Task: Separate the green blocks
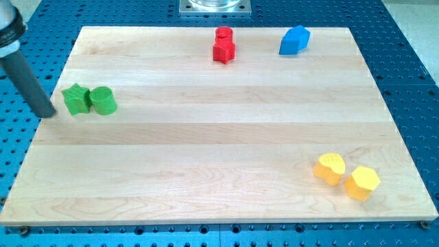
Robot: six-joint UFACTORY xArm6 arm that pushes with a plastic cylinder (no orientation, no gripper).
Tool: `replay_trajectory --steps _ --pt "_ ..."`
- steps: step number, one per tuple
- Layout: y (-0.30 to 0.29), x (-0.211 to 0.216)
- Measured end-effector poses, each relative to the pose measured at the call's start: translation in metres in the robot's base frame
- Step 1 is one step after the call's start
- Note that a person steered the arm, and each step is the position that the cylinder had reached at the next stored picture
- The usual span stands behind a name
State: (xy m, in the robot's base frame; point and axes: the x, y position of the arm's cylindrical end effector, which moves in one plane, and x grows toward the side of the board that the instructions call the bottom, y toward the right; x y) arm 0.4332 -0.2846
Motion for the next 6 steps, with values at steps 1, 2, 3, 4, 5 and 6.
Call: replay_trajectory --steps 1,2,3,4,5,6 --pt "0.022 0.011" --pt "0.036 -0.017" --pt "0.058 -0.061" --pt "0.094 -0.056" --pt "0.100 -0.061" --pt "0.104 -0.058"
